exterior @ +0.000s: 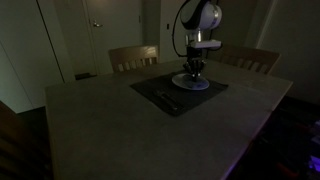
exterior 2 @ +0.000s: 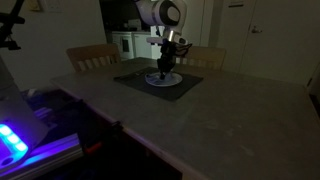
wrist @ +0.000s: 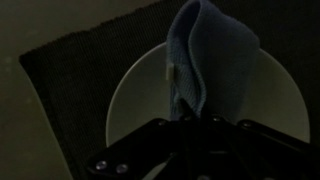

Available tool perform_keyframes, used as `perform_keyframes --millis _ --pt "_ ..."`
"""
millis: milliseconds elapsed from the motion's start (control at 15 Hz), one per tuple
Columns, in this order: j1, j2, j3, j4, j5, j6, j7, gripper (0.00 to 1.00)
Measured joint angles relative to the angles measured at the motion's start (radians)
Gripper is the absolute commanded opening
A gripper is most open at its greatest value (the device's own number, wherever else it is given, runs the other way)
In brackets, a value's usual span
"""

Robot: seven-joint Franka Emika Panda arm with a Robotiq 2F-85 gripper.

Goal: Wipe the white plate using the blue towel

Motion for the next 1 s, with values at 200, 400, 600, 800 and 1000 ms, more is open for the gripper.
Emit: perform_keyframes --millis 200,400,600,800,1000 --pt "0.001 0.003 -0.011 0.004 -0.002 -0.016 0.026 0.02" --pt "0.02 0.004 -0.038 0.004 -0.064 0.0 0.096 0.02" --pt "0.073 0.005 -0.09 0.001 -0.187 0.047 0.207 0.02" --pt "0.118 0.008 -0.125 -0.004 -0.264 0.115 0.309 0.02" --pt "0.131 0.013 -0.129 -0.019 -0.266 0.223 0.368 0.02"
